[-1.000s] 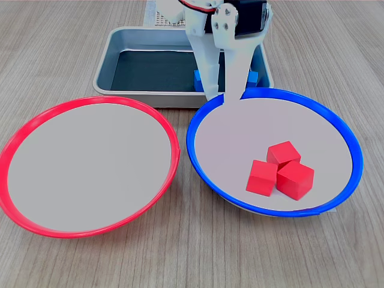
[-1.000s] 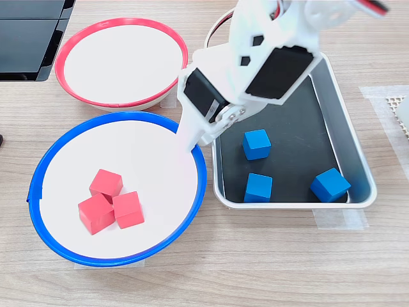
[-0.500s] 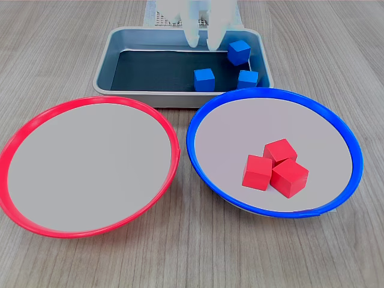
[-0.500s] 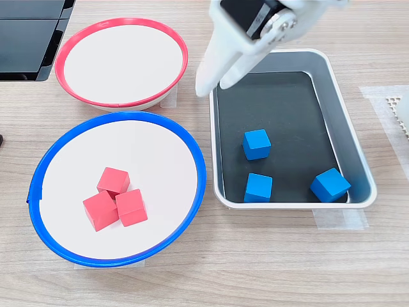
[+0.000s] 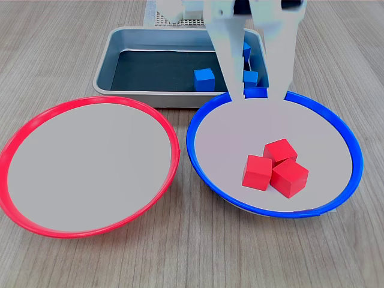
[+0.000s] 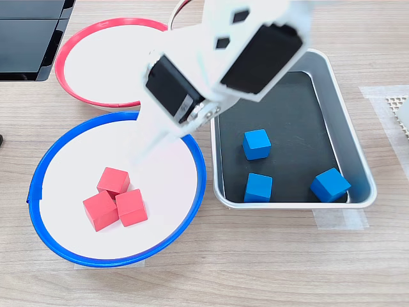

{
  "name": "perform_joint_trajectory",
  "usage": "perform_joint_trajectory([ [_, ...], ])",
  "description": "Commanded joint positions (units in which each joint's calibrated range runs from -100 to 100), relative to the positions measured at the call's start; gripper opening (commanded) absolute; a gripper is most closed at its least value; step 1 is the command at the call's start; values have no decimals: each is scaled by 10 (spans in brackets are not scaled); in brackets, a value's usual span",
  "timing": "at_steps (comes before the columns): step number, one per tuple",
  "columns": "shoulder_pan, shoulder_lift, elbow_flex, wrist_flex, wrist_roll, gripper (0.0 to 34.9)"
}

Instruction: Resolve any anomalies and move all blocks to matching dishes

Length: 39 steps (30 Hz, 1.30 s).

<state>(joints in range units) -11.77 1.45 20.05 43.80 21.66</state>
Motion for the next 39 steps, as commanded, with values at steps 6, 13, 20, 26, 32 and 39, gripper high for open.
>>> perform_joint_trajectory([
  [6, -36, 93, -67, -41, 90, 179],
  [13, -47, 133, -73, -85, 168, 174],
  [20, -48, 149, -44, -127, 221, 170],
  [26, -47, 154, -35, -142, 235, 83],
  [32, -43, 135, -21, -135, 227, 2],
  [39, -29, 11, -41, -15, 151, 2],
])
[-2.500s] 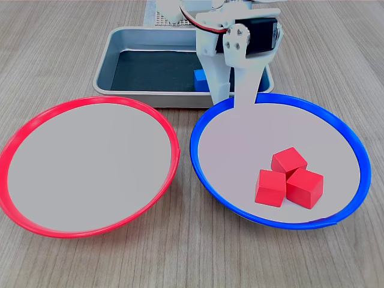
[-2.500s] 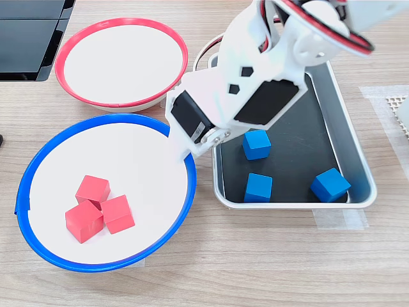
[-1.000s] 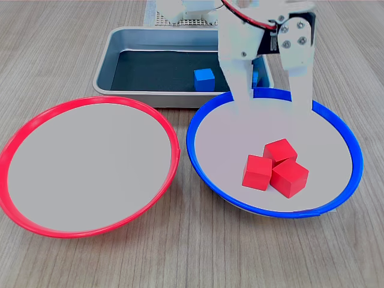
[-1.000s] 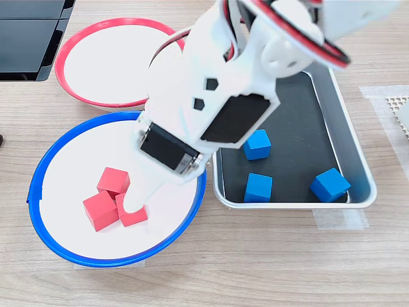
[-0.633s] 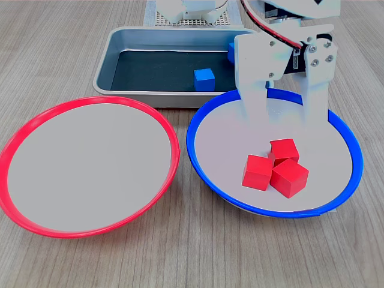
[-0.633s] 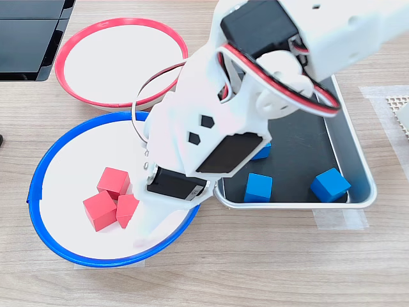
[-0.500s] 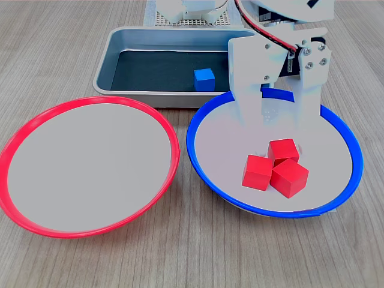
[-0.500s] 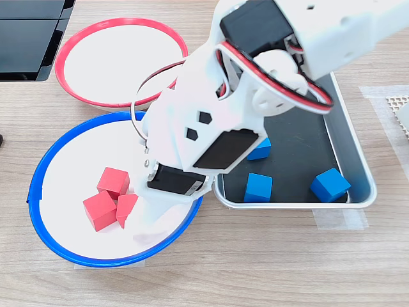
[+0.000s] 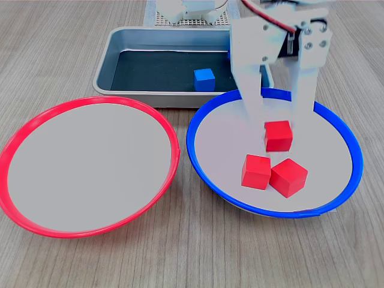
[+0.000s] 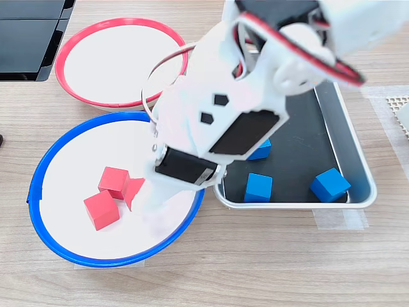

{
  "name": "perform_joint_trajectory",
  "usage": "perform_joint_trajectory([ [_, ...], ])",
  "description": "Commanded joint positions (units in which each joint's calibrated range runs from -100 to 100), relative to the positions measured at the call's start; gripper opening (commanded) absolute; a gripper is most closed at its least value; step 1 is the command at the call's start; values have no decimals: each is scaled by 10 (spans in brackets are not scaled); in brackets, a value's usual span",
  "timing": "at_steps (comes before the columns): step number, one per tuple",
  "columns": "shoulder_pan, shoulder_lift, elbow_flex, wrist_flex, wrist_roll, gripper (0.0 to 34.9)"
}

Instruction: Resolve any anomalies and move all blocks to matching dishes

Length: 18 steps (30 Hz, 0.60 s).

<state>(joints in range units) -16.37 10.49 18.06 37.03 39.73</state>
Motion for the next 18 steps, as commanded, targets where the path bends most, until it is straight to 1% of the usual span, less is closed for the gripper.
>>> perform_joint_trajectory([
  [1, 32, -102, -40, 88, -38, 2],
  [2, 49, -116, -58, 116, -42, 2],
  [3, 59, -121, -66, 128, -43, 2],
  [5, 111, -129, -102, 171, -42, 2],
  [6, 133, -127, -110, 179, -41, 2],
  [7, 178, -116, -119, 179, -35, 2],
  [8, 211, -100, -118, 162, -31, 2],
  [10, 255, -64, -116, 120, -25, 2],
  [13, 284, -23, -114, 79, -19, 3],
  [14, 291, -5, -112, 63, -16, 11],
  [15, 299, 18, -110, 41, -14, 30],
  [16, 304, 41, -110, 18, -13, 86],
  [17, 306, 48, -111, 9, -13, 114],
  [18, 306, 54, -112, 3, -13, 153],
])
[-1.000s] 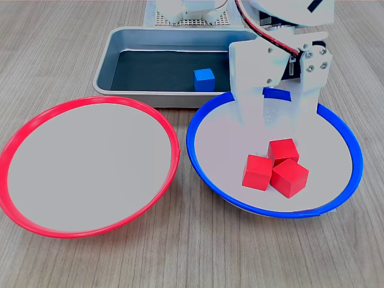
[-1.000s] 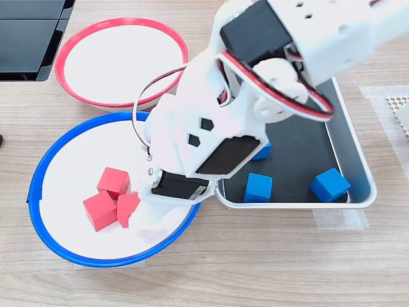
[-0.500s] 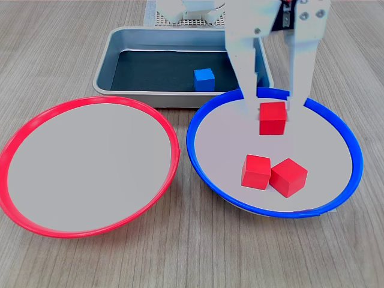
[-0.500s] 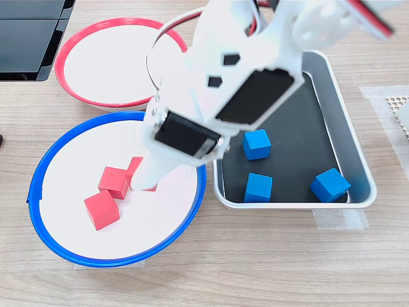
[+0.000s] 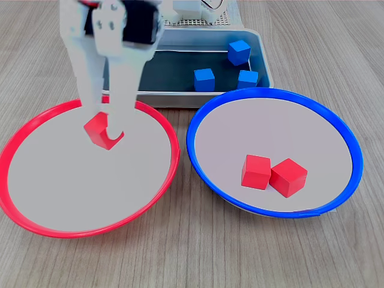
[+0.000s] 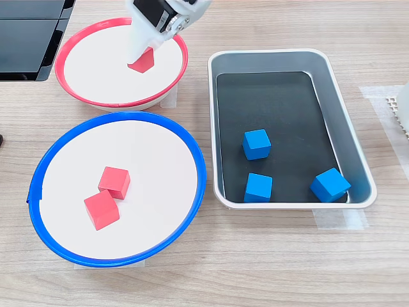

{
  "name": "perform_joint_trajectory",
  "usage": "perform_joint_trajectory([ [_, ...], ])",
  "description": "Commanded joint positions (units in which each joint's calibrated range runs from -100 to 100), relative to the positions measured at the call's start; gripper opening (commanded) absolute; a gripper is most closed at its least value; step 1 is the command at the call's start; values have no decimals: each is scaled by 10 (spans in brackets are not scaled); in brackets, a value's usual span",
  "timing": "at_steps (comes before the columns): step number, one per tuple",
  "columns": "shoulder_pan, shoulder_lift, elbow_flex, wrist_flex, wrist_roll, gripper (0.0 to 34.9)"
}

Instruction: Resolve any anomalies and move all blocks to matching dishes

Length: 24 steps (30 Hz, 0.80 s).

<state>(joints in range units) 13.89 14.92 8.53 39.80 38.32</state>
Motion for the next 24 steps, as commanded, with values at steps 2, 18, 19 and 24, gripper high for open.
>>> perform_joint_trajectory([
  [2, 3, 10, -16, -25, 1, 227],
  [18, -239, -92, -48, 62, -221, 88],
  [19, -249, -79, -48, 51, -226, 87],
  [24, -280, 3, -91, 21, -246, 114],
])
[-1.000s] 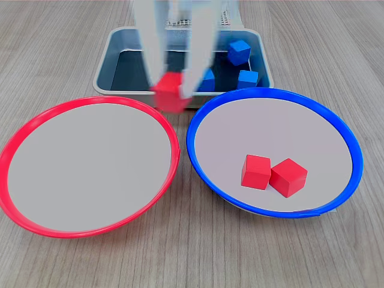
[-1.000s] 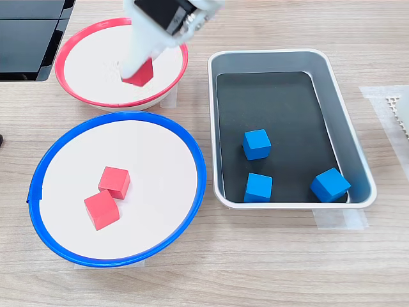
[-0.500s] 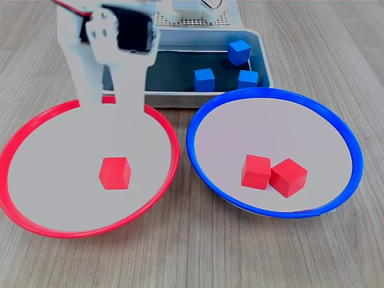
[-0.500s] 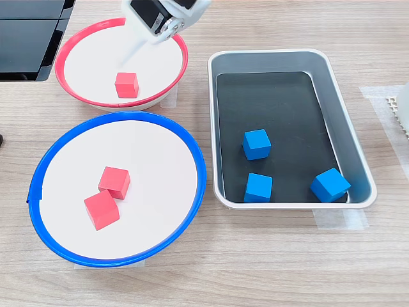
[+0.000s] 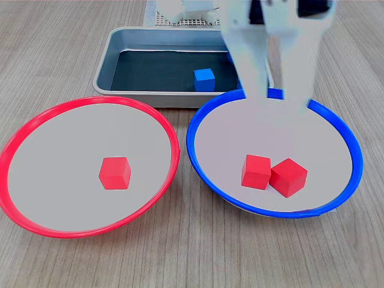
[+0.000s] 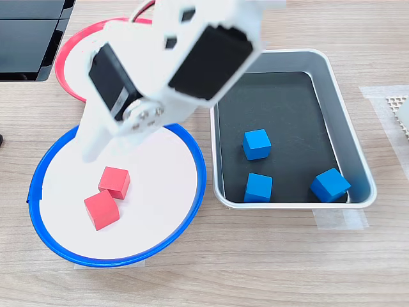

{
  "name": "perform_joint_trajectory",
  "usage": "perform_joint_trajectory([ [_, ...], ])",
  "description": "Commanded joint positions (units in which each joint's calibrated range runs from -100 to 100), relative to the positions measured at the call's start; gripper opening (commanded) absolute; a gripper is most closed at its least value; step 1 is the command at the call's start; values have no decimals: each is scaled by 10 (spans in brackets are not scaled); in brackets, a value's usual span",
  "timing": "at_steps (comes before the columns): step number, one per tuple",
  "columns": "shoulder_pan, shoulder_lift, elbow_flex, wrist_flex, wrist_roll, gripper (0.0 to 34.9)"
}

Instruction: Resolve any anomalies and move all blocks to matching dishes

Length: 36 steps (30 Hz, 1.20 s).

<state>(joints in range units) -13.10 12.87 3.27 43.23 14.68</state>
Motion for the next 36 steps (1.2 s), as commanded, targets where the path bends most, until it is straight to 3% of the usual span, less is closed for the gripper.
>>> perform_joint_trajectory([
  [1, -15, 44, -50, -16, -11, 122],
  [13, -45, 134, -107, -4, -16, 133],
  [29, -19, 179, -142, 6, -8, 137],
  [30, -19, 180, -142, 6, -6, 124],
  [33, -19, 180, -143, 3, -2, 9],
  [36, -17, 167, -137, 7, -1, 3],
])
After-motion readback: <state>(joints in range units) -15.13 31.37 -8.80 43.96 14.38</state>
